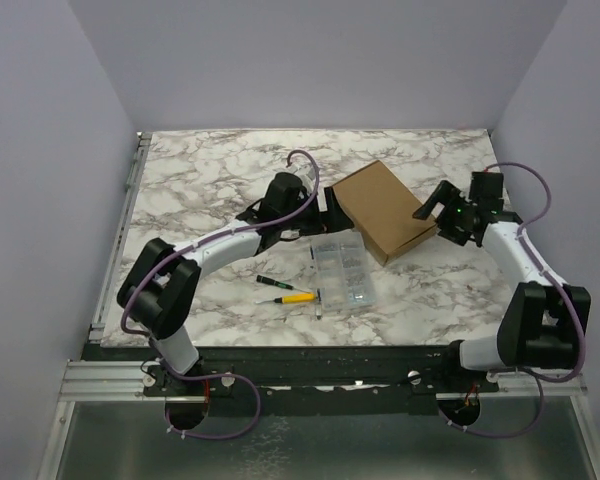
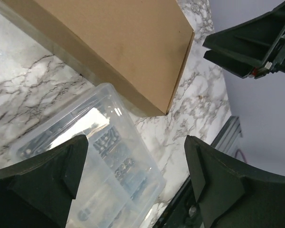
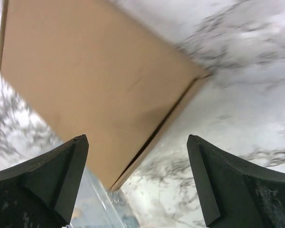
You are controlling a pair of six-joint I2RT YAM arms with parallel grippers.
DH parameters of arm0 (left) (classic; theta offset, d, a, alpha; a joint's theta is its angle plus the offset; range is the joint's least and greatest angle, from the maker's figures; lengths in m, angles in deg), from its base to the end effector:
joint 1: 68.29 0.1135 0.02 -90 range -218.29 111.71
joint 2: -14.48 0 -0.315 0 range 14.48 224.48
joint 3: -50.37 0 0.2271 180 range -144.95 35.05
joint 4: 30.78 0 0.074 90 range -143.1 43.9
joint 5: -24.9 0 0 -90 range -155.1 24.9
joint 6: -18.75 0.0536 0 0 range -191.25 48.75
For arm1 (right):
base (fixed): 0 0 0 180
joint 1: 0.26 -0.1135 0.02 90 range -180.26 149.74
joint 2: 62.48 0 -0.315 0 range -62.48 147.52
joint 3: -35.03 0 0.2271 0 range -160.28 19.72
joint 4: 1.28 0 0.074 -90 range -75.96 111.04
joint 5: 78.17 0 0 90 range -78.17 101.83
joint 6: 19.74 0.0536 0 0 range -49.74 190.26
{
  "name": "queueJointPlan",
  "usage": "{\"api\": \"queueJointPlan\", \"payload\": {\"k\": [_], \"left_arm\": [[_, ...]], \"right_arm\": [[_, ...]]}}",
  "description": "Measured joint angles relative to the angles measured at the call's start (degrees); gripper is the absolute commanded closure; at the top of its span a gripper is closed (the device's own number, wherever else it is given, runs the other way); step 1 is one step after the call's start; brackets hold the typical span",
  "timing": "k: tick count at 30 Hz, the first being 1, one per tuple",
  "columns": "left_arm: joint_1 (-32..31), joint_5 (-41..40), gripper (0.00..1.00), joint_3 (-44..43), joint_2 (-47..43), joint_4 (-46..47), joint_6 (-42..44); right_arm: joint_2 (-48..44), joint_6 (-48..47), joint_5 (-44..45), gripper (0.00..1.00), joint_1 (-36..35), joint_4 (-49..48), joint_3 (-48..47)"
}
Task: Unpack the express box
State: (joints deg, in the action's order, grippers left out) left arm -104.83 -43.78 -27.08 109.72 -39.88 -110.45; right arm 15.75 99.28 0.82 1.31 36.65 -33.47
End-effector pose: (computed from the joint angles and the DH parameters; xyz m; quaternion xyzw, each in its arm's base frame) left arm 0.2901 -0.2392 0.3017 0.0773 0.8395 -0.4401 0.3092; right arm 0.2650 0.0030 0.2899 0.2114 0.9045 0.1722 0.3280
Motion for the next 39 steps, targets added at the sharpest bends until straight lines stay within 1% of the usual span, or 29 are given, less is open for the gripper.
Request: {"api": "queueJointPlan", "payload": {"k": [2,4,6,10,14,18,21,24,26,29,32,34,35,36,39], "left_arm": [[-0.2,-0.2,0.17,-0.1,2.4,2.3,-4.7],[-0.5,-0.4,0.19,-1.1,5.2,3.7,-8.5],[-0.7,-0.3,0.19,-4.2,10.0,4.7,-11.9],[-1.0,-0.1,0.20,-11.4,18.6,5.5,-15.3],[-1.0,0.2,0.21,-19.3,25.7,5.8,-16.7],[-1.0,0.3,0.21,-26.2,30.9,5.5,-16.9],[-1.0,0.4,0.21,-31.6,34.2,4.1,-16.0],[-0.9,0.6,0.20,-37.8,37.1,1.6,-14.5],[-0.5,1.0,0.18,-40.5,38.0,0.8,-13.5],[0.4,1.9,0.16,-42.4,38.1,0.0,-11.9],[2.0,2.4,0.13,-42.2,37.6,-0.9,-10.4],[3.5,2.5,0.10,-40.5,36.4,-2.0,-9.3],[4.2,2.7,0.08,-38.8,35.2,-2.8,-8.8],[4.8,2.9,0.07,-37.3,34.0,-3.3,-8.4],[6.3,3.4,0.06,-32.8,29.9,-4.3,-7.6]], "right_arm": [[3.2,1.0,-2.3,0.08,5.4,-0.6,-1.2],[6.9,1.5,-3.3,0.09,8.5,-0.5,-3.0],[10.5,1.4,-3.6,0.09,8.9,-0.3,-5.4],[14.1,0.9,-3.6,0.15,8.5,-0.7,-7.8],[15.2,0.2,-4.4,0.19,8.4,-1.0,-7.7],[15.1,-0.2,-5.9,0.26,8.4,-2.9,-6.4],[14.0,0.5,-8.5,0.27,8.4,-5.6,-2.8],[11.9,1.9,-12.2,0.27,8.2,-7.6,2.3],[10.8,2.7,-14.5,0.27,8.1,-8.2,4.9],[9.0,2.7,-15.5,0.22,7.9,-7.8,5.7],[6.5,1.7,-13.6,0.18,7.6,-5.2,3.6],[6.1,1.1,-10.6,0.17,7.5,-3.2,-0.3],[6.3,0.7,-7.9,0.16,7.6,-2.1,-4.1],[6.4,0.7,-7.6,0.16,7.6,-2.1,-4.5],[9.3,-0.4,-2.5,0.17,7.7,0.3,-12.8]]}}
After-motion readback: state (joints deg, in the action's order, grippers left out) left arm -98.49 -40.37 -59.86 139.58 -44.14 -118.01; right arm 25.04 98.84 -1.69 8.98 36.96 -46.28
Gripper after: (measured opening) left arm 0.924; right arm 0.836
